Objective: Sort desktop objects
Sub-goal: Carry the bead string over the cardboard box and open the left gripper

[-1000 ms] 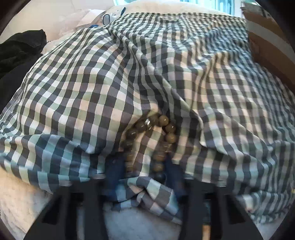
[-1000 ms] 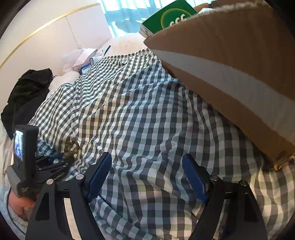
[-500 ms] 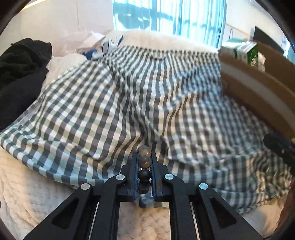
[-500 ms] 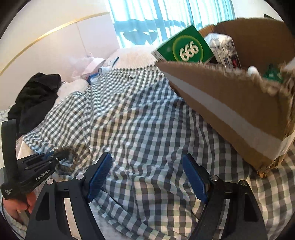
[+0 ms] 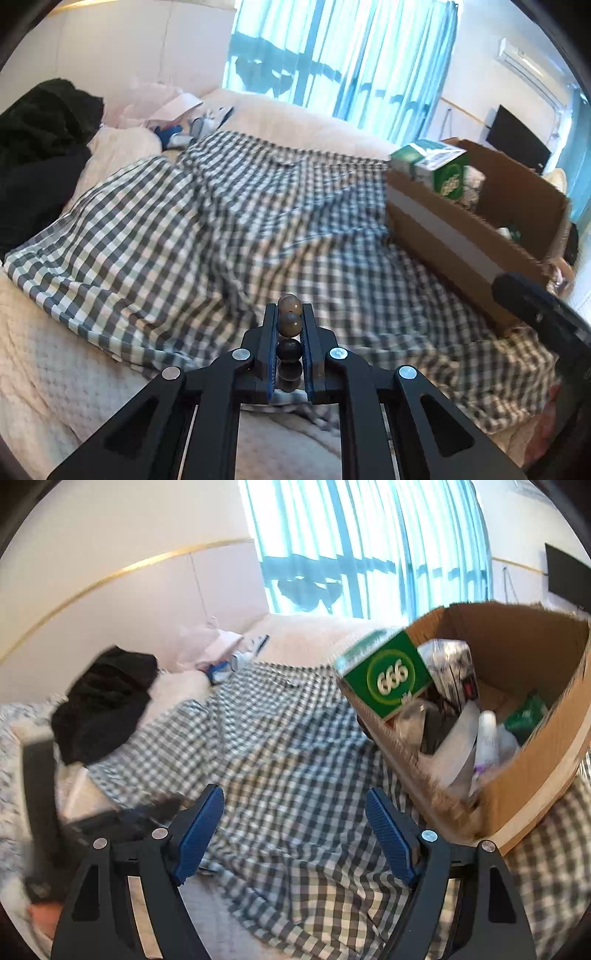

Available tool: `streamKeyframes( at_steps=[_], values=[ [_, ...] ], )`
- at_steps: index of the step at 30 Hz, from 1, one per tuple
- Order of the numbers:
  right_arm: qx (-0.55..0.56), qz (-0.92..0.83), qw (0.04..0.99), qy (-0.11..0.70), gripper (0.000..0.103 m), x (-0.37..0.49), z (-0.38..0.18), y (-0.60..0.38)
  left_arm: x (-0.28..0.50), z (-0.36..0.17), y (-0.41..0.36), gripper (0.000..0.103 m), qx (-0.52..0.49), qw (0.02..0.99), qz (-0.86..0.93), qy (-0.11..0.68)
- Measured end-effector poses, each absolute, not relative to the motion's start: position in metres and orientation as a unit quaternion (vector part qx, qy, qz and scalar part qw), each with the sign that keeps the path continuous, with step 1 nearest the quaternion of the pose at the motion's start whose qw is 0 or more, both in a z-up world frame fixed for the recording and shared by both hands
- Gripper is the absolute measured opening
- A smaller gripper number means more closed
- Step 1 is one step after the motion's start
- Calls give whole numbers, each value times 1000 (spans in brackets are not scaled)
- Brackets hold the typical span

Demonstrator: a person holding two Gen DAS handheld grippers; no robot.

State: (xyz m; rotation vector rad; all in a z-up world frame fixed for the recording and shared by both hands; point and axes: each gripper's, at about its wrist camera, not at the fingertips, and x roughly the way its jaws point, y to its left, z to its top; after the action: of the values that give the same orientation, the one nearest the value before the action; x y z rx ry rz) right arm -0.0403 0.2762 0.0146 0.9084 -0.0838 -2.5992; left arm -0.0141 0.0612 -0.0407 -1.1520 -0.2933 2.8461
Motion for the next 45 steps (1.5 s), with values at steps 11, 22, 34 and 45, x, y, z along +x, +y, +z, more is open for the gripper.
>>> streamKeyframes(
  at_steps=[11, 22, 34, 45],
  values=[
    [276, -954, 118, -8, 87, -61, 121, 351, -31, 45, 116, 11, -325, 85, 936, -107],
    [281, -956, 38, -80, 87, -85, 111, 440, -103, 103, 226, 11, -283, 157, 944, -61],
    [238, -965, 18, -110, 93, -60, 109, 464, -128, 84, 265, 93, -293, 97, 951, -4],
    [213, -970, 50, -107, 103, -3, 116, 416, -54, 123, 179, 103, -255, 25, 966, 32]
  ],
)
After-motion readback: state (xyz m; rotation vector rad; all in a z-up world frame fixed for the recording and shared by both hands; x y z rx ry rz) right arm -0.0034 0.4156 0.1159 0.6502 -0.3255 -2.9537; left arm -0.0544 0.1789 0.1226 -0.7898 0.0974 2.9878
